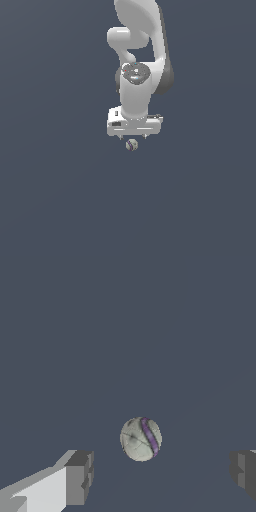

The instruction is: Pick up the object and move it to a goal position.

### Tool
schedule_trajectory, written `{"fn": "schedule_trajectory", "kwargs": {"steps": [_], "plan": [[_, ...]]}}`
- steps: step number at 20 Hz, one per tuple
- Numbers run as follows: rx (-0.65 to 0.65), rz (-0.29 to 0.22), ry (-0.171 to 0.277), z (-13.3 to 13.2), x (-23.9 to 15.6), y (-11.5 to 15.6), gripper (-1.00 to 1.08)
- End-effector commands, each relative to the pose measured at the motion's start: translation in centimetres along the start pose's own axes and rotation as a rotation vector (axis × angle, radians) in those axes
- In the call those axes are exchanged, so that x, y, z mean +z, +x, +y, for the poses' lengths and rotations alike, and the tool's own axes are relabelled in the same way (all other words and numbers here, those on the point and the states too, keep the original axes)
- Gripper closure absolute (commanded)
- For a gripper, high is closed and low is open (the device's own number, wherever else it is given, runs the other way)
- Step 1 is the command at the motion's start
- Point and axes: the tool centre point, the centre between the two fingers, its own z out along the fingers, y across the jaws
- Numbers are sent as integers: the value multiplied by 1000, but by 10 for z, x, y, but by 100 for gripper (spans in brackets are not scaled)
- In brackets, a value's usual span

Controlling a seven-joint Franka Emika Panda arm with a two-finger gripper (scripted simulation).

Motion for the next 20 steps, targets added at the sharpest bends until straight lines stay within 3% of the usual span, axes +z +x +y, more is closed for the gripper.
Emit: {"fn": "schedule_trajectory", "kwargs": {"steps": [1, 9, 20], "plan": [[0, 0, 0, 0, 0, 0, -92], [81, -13, 10, 27, 8, -8, -92], [130, -13, 10, 25, 11, -9, -92]]}}
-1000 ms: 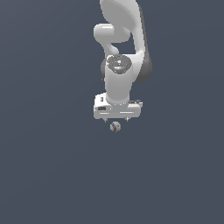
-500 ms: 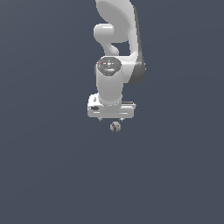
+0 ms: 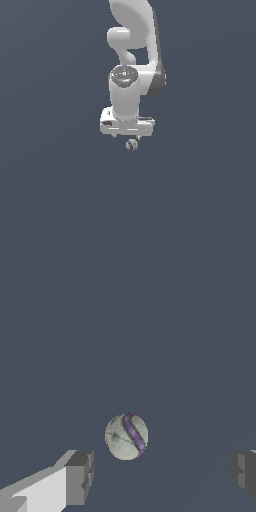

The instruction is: Pick up the object and move it to a goal position.

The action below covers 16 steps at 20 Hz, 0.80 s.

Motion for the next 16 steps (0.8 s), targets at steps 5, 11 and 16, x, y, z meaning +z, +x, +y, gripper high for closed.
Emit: {"fn": "schedule_trajectory", "kwargs": {"steps": [5, 11, 16], "plan": [[87, 1, 1, -3, 5, -2, -92], [217, 4, 3, -6, 13, -5, -92], [349, 7, 4, -9, 20, -8, -92]]}}
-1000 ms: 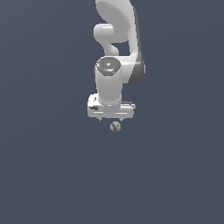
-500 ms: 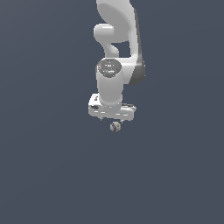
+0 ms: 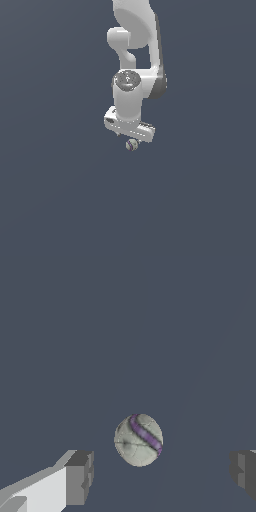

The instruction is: Pick up the object and move it to a goal position.

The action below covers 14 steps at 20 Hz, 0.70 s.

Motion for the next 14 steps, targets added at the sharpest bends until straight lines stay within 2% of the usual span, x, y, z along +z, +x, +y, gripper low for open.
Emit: {"fn": "schedule_trajectory", "kwargs": {"steps": [1, 14], "plan": [[67, 2, 1, -1, 4, -2, -92], [412, 11, 4, -4, 22, -12, -92]]}}
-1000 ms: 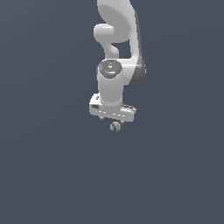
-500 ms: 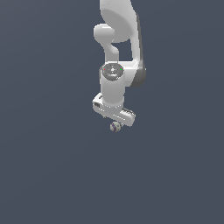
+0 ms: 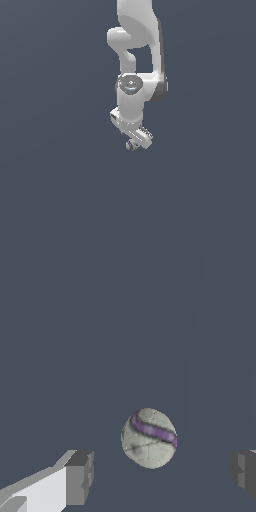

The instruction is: Pick up the object and move it to a goal position.

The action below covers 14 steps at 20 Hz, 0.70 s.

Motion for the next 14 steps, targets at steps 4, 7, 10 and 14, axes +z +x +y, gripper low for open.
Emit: {"fn": "schedule_trajectory", "kwargs": {"steps": [4, 7, 10, 14], "plan": [[148, 5, 2, 1, 7, -4, -92], [228, 8, 3, 1, 11, -7, -92], [308, 11, 4, 2, 15, -9, -92], [405, 15, 6, 3, 19, -12, -92]]}}
